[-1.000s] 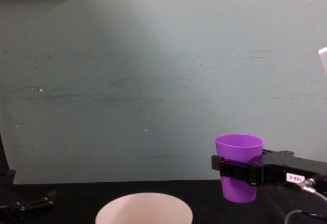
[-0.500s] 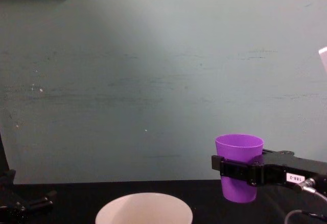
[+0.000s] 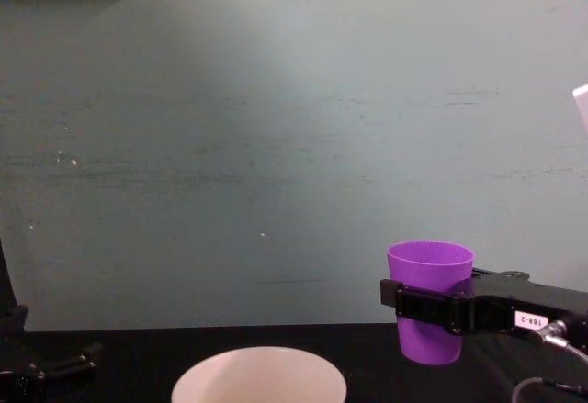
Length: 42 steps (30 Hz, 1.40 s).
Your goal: Pick up the cup and pour the mung beans from the cup into the bowl.
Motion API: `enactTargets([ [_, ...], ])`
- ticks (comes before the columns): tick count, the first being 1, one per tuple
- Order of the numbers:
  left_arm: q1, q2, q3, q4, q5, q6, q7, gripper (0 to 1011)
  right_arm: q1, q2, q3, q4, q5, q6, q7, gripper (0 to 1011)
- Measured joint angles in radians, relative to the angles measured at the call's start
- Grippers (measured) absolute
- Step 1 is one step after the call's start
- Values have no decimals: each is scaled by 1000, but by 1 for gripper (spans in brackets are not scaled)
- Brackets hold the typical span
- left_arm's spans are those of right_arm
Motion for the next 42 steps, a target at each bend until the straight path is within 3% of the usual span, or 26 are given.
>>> enactTargets([
  [7,0,0,0,0,0,0,0,1000,2,2,-2,-1,0,0,0,736],
  [13,0,0,0,0,0,0,0,1000,22,17,-31,-20,-25,3,-4,735],
  [17,0,0,0,0,0,0,0,1000,39,32,-67,-44,-93,18,-28,736],
  [19,0,0,0,0,0,0,0,1000,54,43,-102,-65,-169,36,-49,735],
  [20,0,0,0,0,0,0,0,1000,54,43,-102,-65,-169,36,-49,736],
  [24,0,0,0,0,0,0,0,1000,79,62,-162,-98,-301,68,-81,736],
  [33,0,0,0,0,0,0,0,1000,119,77,-250,-135,-514,133,-129,735],
  [42,0,0,0,0,0,0,0,1000,153,75,-302,-137,-629,157,-125,736],
])
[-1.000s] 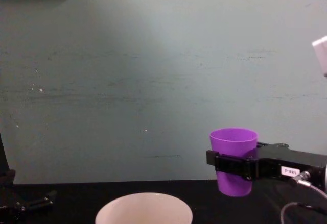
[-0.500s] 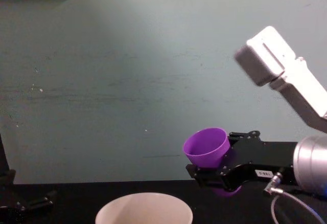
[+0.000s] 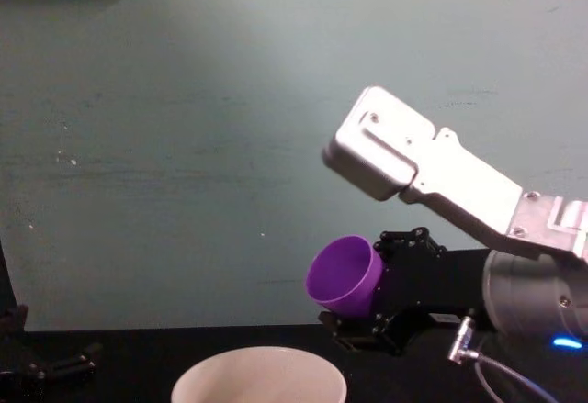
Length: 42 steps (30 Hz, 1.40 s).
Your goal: Pick up the cup and pour the mung beans from the cup into the bowl.
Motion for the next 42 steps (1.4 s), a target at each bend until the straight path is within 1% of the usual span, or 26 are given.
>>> enactTargets([
  [1,0,0,0,0,0,0,0,1000,3,-1,-4,1,-10,1,2,736],
  [2,0,0,0,0,0,0,0,1000,12,-2,-14,2,-29,2,8,736],
  [3,0,0,0,0,0,0,0,1000,12,-2,-14,2,-29,2,8,735],
  [4,0,0,0,0,0,0,0,1000,23,-3,-29,2,-58,5,16,736],
  [7,0,0,0,0,0,0,0,1000,34,-4,-45,2,-89,11,24,736],
  [8,0,0,0,0,0,0,0,1000,41,-5,-55,2,-108,16,31,736],
  [11,0,0,0,0,0,0,0,1000,54,-6,-71,2,-138,22,44,736],
  [12,0,0,0,0,0,0,0,1000,62,-6,-83,3,-158,24,53,736],
  [14,0,0,0,0,0,0,0,1000,70,-7,-95,5,-177,25,61,736],
  [17,0,0,0,0,0,0,0,1000,85,-8,-119,8,-220,28,83,736],
  [20,0,0,0,0,0,0,0,1000,93,-9,-131,10,-248,30,89,735],
  [21,0,0,0,0,0,0,0,1000,97,-10,-137,13,-264,31,91,736],
  [24,0,0,0,0,0,0,0,1000,102,-12,-146,15,-288,31,93,736],
  [27,0,0,0,0,0,0,0,1000,110,-15,-162,21,-330,30,95,736],
  [29,0,0,0,0,0,0,0,1000,113,-16,-169,23,-346,30,95,735],
  [30,0,0,0,0,0,0,0,1000,115,-18,-175,24,-362,29,95,735],
  [34,0,0,0,0,0,0,0,1000,119,-21,-184,26,-390,23,94,736],
  [38,0,0,0,0,0,0,0,1000,123,-25,-197,29,-433,15,91,736],
  [39,0,0,0,0,0,0,0,1000,125,-25,-204,30,-450,13,89,736],
  [42,0,0,0,0,0,0,0,1000,128,-25,-213,31,-476,12,87,736],
])
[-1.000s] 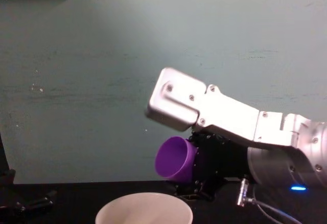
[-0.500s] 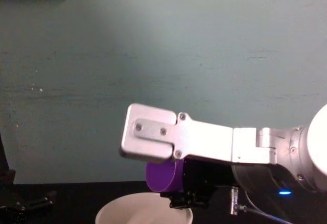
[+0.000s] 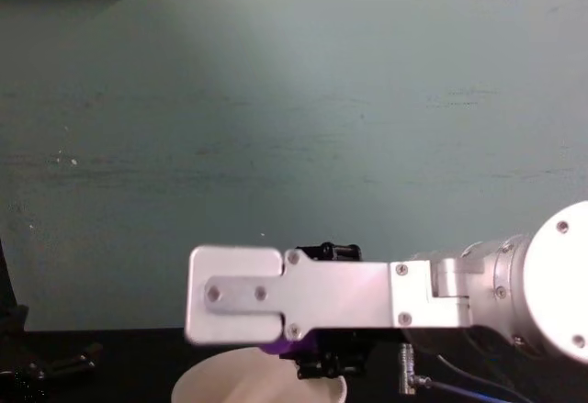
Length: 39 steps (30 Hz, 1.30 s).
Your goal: Pick up the cup and pour the mung beans from the cup into the bowl.
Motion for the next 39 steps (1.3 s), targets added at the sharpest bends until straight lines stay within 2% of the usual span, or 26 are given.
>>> enactTargets([
  [5,0,0,0,0,0,0,0,1000,4,0,-17,1,-55,0,-1,735],
  [21,0,0,0,0,0,0,0,1000,12,-9,-43,15,-179,-19,-2,736],
  [39,0,0,0,0,0,0,0,1000,-4,-14,-38,5,-267,-29,2,735],
])
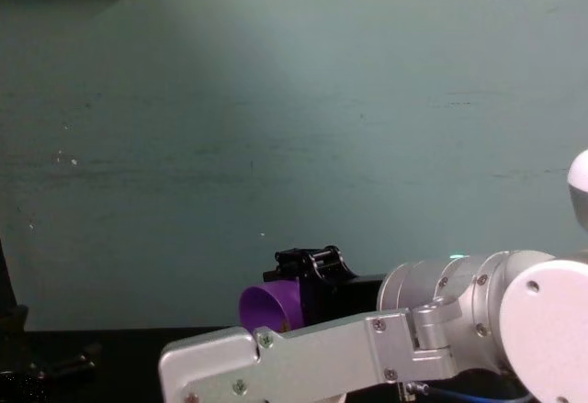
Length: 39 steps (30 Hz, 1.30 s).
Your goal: Pick up the cup and pour the mung beans from the cup into the bowl.
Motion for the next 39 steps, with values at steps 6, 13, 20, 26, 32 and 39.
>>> enactTargets([
  [6,0,0,0,0,0,0,0,1000,-7,-1,4,-7,-29,-1,3,736],
  [13,0,0,0,0,0,0,0,1000,-16,-7,14,-9,-44,-9,8,736],
  [20,0,0,0,0,0,0,0,1000,-23,-14,22,-9,-62,-14,23,735],
  [26,0,0,0,0,0,0,0,1000,-29,-19,31,-9,-77,-20,32,735],
  [32,0,0,0,0,0,0,0,1000,-36,-22,40,-10,-91,-27,35,735],
  [39,0,0,0,0,0,0,0,1000,-40,-24,46,-15,-107,-29,37,736],
])
